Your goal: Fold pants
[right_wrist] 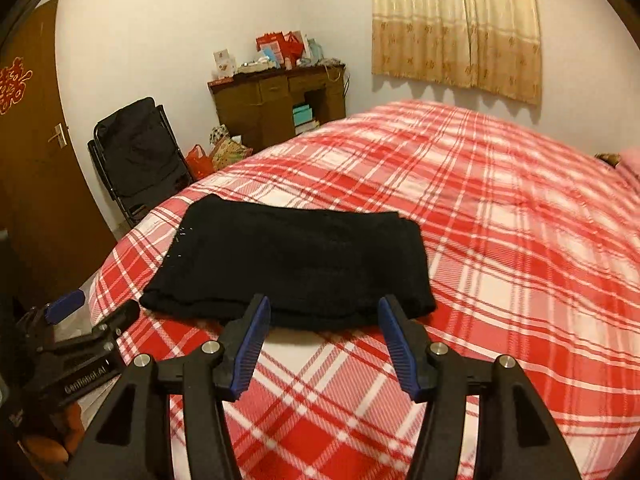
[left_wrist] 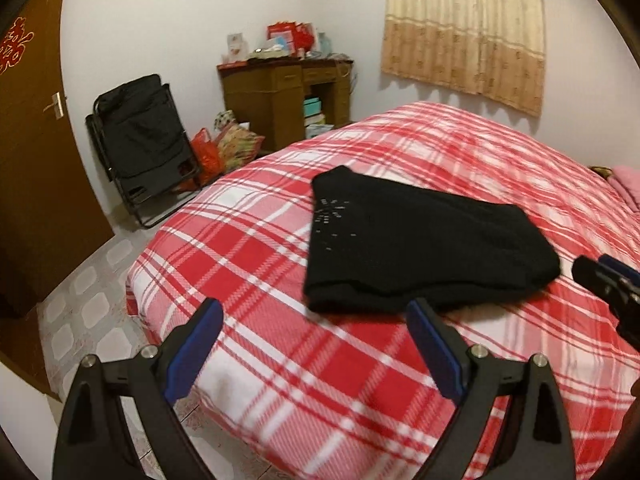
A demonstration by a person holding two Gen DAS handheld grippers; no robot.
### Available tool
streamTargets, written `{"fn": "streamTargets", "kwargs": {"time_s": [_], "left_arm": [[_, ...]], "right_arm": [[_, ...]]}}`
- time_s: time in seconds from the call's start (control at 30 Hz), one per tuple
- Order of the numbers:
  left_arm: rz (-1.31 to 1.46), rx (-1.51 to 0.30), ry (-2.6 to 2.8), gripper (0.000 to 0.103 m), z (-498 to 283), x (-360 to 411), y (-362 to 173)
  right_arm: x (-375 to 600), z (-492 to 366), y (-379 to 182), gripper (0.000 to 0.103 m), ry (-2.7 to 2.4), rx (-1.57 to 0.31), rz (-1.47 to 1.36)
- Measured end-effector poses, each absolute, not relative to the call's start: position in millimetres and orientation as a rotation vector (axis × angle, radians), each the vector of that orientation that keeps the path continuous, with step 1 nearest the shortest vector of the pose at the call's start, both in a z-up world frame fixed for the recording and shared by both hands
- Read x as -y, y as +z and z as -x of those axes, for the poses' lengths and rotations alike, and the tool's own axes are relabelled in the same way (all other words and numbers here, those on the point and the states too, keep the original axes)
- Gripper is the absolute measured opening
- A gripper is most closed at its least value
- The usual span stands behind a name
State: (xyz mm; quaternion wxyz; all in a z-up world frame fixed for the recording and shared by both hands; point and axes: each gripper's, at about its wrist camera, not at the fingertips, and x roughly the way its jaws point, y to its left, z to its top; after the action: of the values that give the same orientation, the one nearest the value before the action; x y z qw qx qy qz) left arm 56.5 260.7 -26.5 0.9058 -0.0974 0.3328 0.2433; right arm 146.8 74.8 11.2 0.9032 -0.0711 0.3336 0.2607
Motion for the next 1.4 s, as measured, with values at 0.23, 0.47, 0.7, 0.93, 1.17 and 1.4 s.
{"fn": "streamTargets", "kwargs": {"time_s": [0.23, 0.47, 0.7, 0.93, 1.17, 1.4], "left_arm": [[0.199, -0.625, 0.438, 0.095, -36, -247, -9], [0.198, -0.613, 0.404, 0.095, -26, -241, 1], [0.188, -0.608, 0.399, 0.096, -22, -229, 5], [0.119, -0.609, 0.411, 0.096, -22, -210, 10], [0.096, -0.617, 0.423, 0.102, -28, -199, 12], [0.075, -0.654, 0.448, 0.102, -37, -191, 6]], "right_arm": [[-60, -119, 26, 0.065, 0.497, -0.646, 0.146], [-49, -106, 31, 0.066, 0.52, -0.636, 0.088], [-41, -91, 35, 0.066, 0.548, -0.631, 0.071], [-26, -87, 37, 0.067, 0.517, -0.622, 0.053], [-10, -84, 44, 0.068, 0.493, -0.598, 0.046], [6, -83, 49, 0.068, 0.433, -0.548, 0.048]]}}
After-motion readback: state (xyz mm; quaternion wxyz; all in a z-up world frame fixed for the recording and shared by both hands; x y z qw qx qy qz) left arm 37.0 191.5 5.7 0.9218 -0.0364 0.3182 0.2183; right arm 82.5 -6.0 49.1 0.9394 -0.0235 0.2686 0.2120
